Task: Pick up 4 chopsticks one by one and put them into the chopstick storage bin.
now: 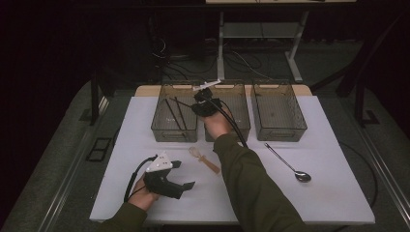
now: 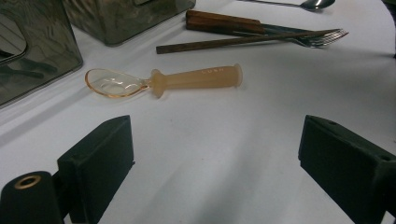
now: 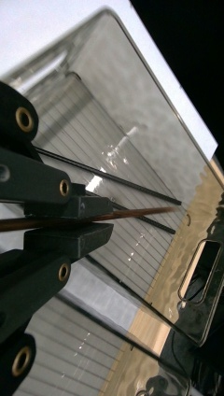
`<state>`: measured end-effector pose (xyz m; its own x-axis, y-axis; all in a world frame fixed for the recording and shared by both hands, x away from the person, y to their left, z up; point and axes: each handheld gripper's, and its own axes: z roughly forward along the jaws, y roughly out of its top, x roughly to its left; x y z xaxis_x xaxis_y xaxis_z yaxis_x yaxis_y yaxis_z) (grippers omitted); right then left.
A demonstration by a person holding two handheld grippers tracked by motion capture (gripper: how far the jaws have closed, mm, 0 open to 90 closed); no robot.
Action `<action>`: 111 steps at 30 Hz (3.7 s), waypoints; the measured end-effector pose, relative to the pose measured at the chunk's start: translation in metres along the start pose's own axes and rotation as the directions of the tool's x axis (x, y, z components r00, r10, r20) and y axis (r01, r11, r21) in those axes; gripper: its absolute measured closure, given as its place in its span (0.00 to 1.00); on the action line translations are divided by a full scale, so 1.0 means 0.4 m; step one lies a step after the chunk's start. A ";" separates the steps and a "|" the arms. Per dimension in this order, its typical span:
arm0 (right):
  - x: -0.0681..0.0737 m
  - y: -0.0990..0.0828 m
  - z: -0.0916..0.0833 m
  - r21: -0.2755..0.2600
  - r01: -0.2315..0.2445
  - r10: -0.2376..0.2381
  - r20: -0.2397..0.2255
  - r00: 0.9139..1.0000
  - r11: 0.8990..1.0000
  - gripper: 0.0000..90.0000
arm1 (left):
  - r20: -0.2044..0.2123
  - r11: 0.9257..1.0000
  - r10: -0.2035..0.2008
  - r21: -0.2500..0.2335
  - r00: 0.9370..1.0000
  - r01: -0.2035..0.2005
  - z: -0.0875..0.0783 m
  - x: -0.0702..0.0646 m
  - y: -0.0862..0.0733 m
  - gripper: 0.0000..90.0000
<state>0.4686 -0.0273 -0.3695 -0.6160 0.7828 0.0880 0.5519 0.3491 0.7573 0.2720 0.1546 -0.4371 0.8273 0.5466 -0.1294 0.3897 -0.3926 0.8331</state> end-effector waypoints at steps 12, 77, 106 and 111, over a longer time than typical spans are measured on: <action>0.037 0.039 0.071 0.035 0.021 -0.022 0.027 0.999 0.999 0.93 | 0.011 1.000 0.001 -0.001 1.000 -0.001 -0.001 0.002 0.000 0.10; -0.129 -0.296 -0.363 -0.072 0.091 -0.106 -0.262 0.959 0.993 0.45 | -0.013 1.000 0.001 0.010 1.000 -0.001 0.006 0.006 -0.003 0.11; -0.155 -0.513 -0.469 0.048 0.134 -0.117 -0.266 0.957 0.990 0.64 | -0.017 1.000 0.010 0.017 1.000 -0.010 0.002 0.002 -0.003 0.11; -0.163 -0.543 -0.483 0.060 0.120 -0.100 -0.263 0.960 0.991 0.68 | -0.018 1.000 0.009 0.015 1.000 -0.008 0.001 0.001 -0.003 0.11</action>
<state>0.2803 -0.2537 -0.4147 -0.7940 0.5811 0.1785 0.5069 0.4709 0.7220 0.2721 0.1550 -0.4382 0.8233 0.5564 -0.1127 0.3887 -0.4079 0.8261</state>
